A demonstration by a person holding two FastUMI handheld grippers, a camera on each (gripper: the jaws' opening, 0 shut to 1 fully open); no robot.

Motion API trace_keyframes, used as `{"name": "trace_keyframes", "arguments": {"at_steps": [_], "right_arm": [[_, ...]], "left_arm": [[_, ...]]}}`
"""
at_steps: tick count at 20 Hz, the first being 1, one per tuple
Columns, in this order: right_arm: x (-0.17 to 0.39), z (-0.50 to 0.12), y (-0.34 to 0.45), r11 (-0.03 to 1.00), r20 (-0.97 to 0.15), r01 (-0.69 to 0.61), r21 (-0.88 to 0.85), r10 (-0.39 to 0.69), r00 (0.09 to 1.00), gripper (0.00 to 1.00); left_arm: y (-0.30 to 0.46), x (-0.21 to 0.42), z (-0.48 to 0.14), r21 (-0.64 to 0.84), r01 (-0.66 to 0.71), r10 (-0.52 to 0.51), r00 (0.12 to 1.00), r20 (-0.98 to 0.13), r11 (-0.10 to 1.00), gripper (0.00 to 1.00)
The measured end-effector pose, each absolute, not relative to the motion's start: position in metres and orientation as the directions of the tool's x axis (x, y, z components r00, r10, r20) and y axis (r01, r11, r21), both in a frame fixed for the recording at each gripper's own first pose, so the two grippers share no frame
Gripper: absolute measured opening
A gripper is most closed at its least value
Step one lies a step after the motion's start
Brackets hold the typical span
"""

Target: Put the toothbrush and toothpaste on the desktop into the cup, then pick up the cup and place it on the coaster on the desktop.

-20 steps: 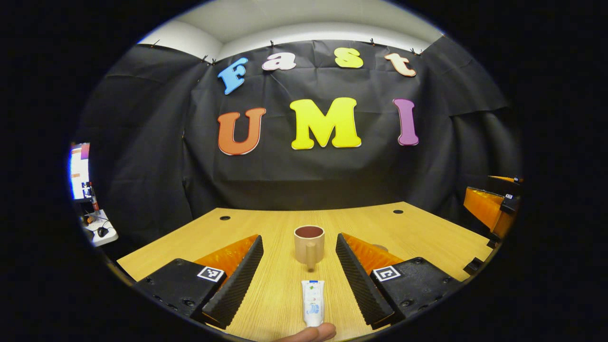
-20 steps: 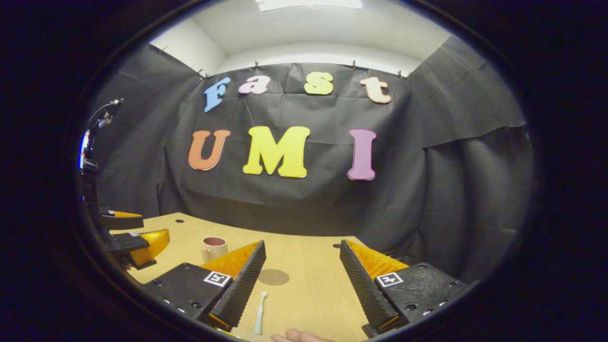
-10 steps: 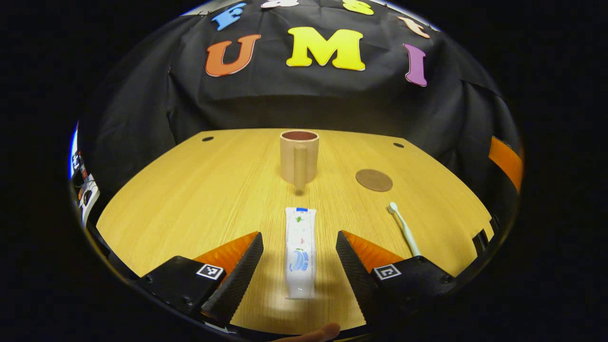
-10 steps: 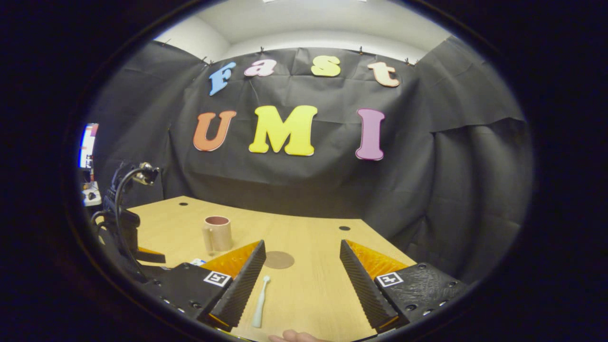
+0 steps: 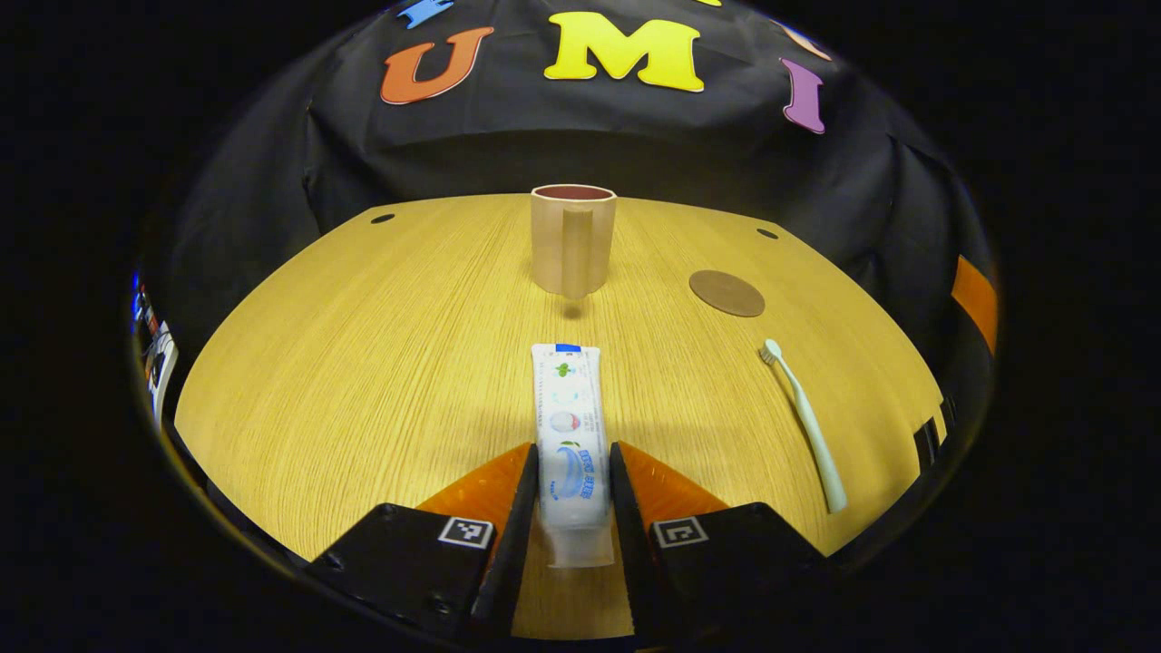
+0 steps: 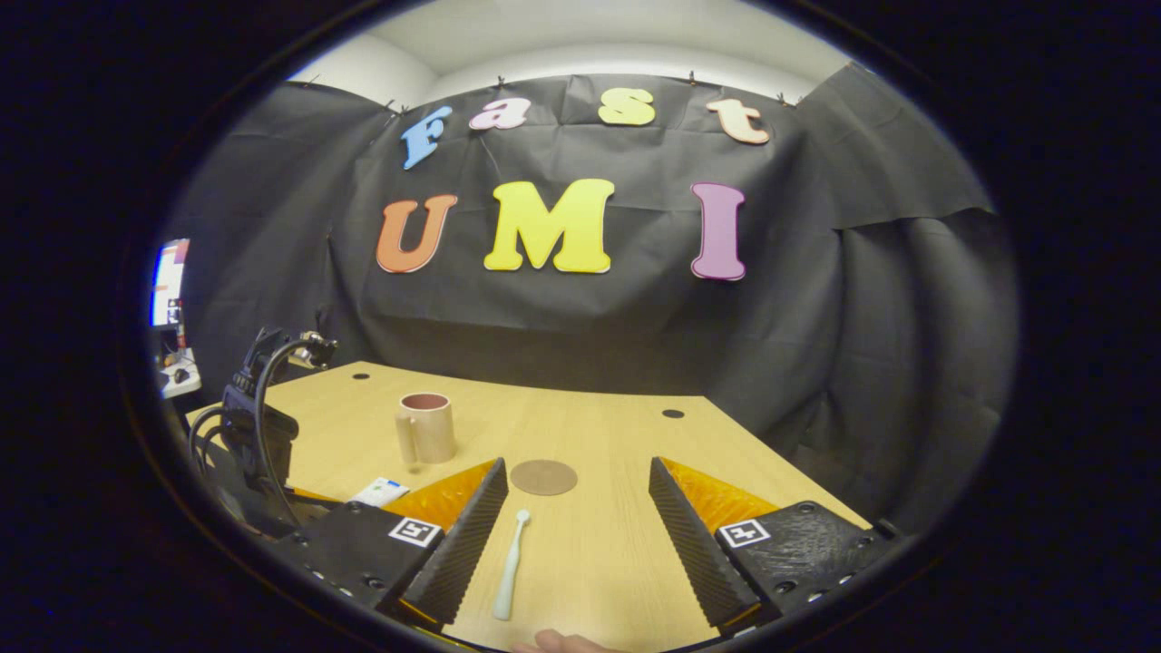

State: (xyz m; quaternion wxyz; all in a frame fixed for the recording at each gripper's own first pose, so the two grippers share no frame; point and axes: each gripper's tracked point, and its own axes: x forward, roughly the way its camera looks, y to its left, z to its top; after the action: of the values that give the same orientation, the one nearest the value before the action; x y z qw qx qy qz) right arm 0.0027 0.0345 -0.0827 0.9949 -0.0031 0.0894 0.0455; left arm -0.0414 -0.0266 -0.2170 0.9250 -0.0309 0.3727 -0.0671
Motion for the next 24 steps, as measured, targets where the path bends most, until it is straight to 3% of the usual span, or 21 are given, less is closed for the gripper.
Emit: {"name": "trace_keyframes", "arguments": {"at_steps": [6,7,8,11,18,22,24], "right_arm": [[0.004,-0.101,0.042,0.994,-0.233,-0.112,-0.005,0.108,0.966,0.95],[0.005,-0.105,0.043,0.993,-0.247,-0.114,-0.005,0.109,0.963,0.95],[0.005,-0.110,0.046,0.993,-0.259,-0.118,-0.005,0.113,0.959,0.96],[0.010,-0.133,0.056,0.991,-0.316,-0.133,-0.015,0.122,0.941,0.95],[0.022,-0.198,0.084,0.987,-0.487,-0.163,0.009,0.147,0.861,0.97],[0.030,-0.226,0.094,0.989,-0.557,-0.148,0.020,0.134,0.820,0.92],[0.029,-0.233,0.104,0.986,-0.590,-0.151,0.076,0.166,0.790,0.80]], "left_arm": [[-0.016,-0.033,-0.179,-0.106,0.066,-0.114,0.821,-0.560,0.992,0.41],[-0.016,-0.031,-0.167,-0.113,0.066,-0.116,0.842,-0.527,0.991,0.46],[-0.015,-0.031,-0.155,-0.120,0.065,-0.115,0.867,-0.485,0.991,0.41],[-0.012,-0.024,-0.120,-0.122,0.072,-0.109,0.937,-0.332,0.990,0.41],[0.005,-0.030,-0.067,-0.112,0.055,-0.067,0.992,-0.109,0.992,0.41],[0.012,-0.034,-0.054,-0.083,0.057,-0.062,0.996,-0.057,0.995,0.41],[0.010,-0.035,-0.055,-0.072,0.080,-0.085,0.994,-0.062,0.994,0.40]]}}
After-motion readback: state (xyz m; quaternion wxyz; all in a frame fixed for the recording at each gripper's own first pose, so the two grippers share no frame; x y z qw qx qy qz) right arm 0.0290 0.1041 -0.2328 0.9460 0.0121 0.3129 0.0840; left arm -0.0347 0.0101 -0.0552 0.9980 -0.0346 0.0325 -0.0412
